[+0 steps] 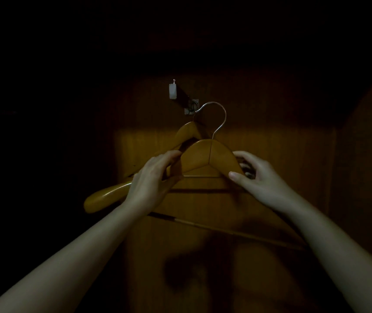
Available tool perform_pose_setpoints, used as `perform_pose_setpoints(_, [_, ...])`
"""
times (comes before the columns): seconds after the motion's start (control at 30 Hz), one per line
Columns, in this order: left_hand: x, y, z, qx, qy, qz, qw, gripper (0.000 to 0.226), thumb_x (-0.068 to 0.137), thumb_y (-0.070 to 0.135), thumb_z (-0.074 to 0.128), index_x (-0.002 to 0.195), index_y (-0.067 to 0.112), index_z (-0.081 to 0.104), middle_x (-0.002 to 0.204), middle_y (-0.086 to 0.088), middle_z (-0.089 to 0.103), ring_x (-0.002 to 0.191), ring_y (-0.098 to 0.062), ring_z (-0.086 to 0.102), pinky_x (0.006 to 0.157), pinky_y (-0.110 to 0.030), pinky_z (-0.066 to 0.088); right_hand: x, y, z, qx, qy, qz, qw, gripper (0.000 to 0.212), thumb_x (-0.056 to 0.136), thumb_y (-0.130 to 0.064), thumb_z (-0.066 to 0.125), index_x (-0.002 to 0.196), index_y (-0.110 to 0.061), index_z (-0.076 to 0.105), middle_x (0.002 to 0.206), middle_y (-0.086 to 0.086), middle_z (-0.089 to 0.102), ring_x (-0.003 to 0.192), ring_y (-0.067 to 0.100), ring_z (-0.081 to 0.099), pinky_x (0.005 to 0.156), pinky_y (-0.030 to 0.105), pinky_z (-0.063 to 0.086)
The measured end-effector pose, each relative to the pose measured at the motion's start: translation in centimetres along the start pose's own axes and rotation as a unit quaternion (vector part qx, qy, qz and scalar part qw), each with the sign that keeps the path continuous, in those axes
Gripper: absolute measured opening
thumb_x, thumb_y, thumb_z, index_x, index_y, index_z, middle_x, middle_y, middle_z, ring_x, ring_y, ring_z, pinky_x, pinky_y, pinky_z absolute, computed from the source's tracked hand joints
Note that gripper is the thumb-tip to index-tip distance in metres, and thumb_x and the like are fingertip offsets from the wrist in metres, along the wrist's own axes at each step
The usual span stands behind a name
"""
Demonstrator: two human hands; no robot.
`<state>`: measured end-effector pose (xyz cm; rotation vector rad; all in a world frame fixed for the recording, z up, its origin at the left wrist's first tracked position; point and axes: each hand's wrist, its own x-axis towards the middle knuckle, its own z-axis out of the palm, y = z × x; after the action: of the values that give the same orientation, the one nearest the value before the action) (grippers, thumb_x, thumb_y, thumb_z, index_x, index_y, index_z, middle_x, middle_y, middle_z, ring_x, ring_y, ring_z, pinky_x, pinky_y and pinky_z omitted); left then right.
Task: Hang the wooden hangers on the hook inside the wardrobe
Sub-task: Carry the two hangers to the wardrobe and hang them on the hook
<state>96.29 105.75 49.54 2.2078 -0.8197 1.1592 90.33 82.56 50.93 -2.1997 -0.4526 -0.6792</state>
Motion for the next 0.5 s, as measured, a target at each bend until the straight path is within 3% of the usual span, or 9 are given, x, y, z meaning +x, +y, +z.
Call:
perform_pose_setpoints(0.1, [2.1, -0.7, 0.4, -0.022, -0.019, 0.002, 1.000, 0.053, 0.086, 0.025, 0.061, 0.135, 0.026, 0.042, 0.131, 0.001, 0.050, 0.118, -0.012, 0.048, 0.087, -0.025, 0.043, 1.5, -0.2, -0.4, -0.091, 0.048, -0.016, 0.995, 0.059, 0.088, -0.031, 0.058, 0.141, -0.033, 0.031, 0.137, 0.002, 0.046, 0.121, 0.019, 0.047, 0.098, 0.036, 0.043])
perform_pose_setpoints(0.23, [5.5, -1.2, 1.2, -0.014, -0.042, 0.004, 0.999, 0.053, 0.087, 0.030, 0.059, 0.136, 0.028, 0.039, 0.128, 0.002, 0.047, 0.109, -0.006, 0.046, 0.082, -0.023, 0.043, 4.1, -0.8, -0.8, -0.219, 0.086, -0.050, 0.971, 0.079, 0.085, -0.024, 0.063, 0.147, -0.033, 0.015, 0.141, -0.002, 0.039, 0.125, 0.021, 0.044, 0.103, 0.039, 0.035])
perform_pose_setpoints(0.33, [7.6, -1.5, 2.0, -0.012, -0.057, -0.009, 0.998, 0.055, 0.088, 0.030, 0.059, 0.138, 0.029, 0.036, 0.128, 0.002, 0.046, 0.114, -0.013, 0.050, 0.086, -0.028, 0.047, 6.7, 0.1, -1.3, -0.227, 0.103, -0.068, 0.966, 0.079, 0.086, -0.020, 0.062, 0.146, -0.036, 0.014, 0.128, -0.003, 0.043, 0.111, 0.019, 0.050, 0.089, 0.030, 0.039])
perform_pose_setpoints(0.5, [10.0, -3.2, 3.0, -0.015, -0.113, -0.035, 0.993, 0.059, 0.090, 0.024, 0.057, 0.142, 0.024, 0.030, 0.137, -0.003, 0.042, 0.123, -0.019, 0.047, 0.099, -0.035, 0.047, 10.4, 1.3, -0.9, -0.201, 0.077, -0.067, 0.974, 0.079, 0.087, -0.016, 0.062, 0.147, -0.032, 0.015, 0.129, 0.000, 0.041, 0.112, 0.019, 0.049, 0.094, 0.035, 0.045])
